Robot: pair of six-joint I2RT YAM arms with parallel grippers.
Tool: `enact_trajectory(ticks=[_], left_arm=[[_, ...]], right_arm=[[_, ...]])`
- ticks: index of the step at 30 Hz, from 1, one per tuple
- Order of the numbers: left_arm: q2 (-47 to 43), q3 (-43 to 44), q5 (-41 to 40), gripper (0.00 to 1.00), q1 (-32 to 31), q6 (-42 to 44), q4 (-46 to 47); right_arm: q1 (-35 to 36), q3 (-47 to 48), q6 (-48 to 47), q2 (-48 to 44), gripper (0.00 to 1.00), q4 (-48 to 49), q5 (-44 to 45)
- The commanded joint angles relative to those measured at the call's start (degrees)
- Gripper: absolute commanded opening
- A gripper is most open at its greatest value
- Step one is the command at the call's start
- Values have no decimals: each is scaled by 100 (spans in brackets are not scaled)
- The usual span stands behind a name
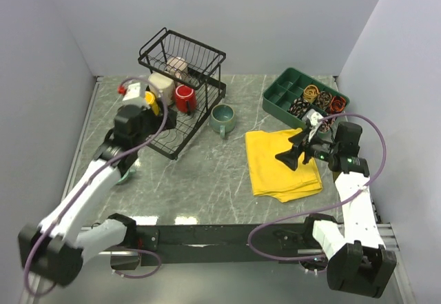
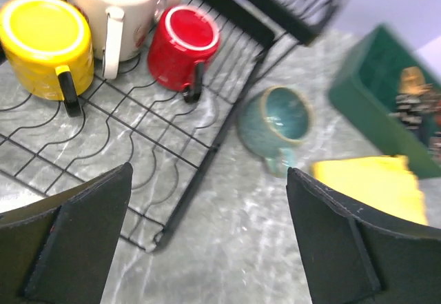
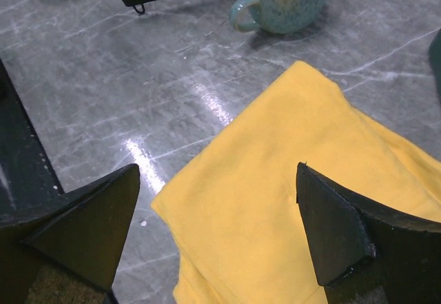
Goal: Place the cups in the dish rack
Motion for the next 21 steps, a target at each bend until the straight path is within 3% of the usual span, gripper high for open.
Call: enact_trajectory(ticks=[1, 5, 11, 19, 21], left_arm=[[-1090, -402, 232, 97, -19, -220, -497], [-2336, -955, 311, 96, -19, -545, -779], [-3410, -1404, 575, 96, -10, -1353, -981], [-4167, -1694, 724, 96, -10, -1996, -1236], [-4264, -1765, 681, 96, -10, -2074, -1306]], right_arm=[[104, 637, -144, 520, 100, -493, 63], [929, 1777, 344, 1259, 100, -933, 632], [2545, 3174, 2005, 2673, 100, -354, 2557], [3418, 5056, 3589, 4783, 100, -248, 5235], [3471, 5400, 3599, 5335, 100, -467, 5292]])
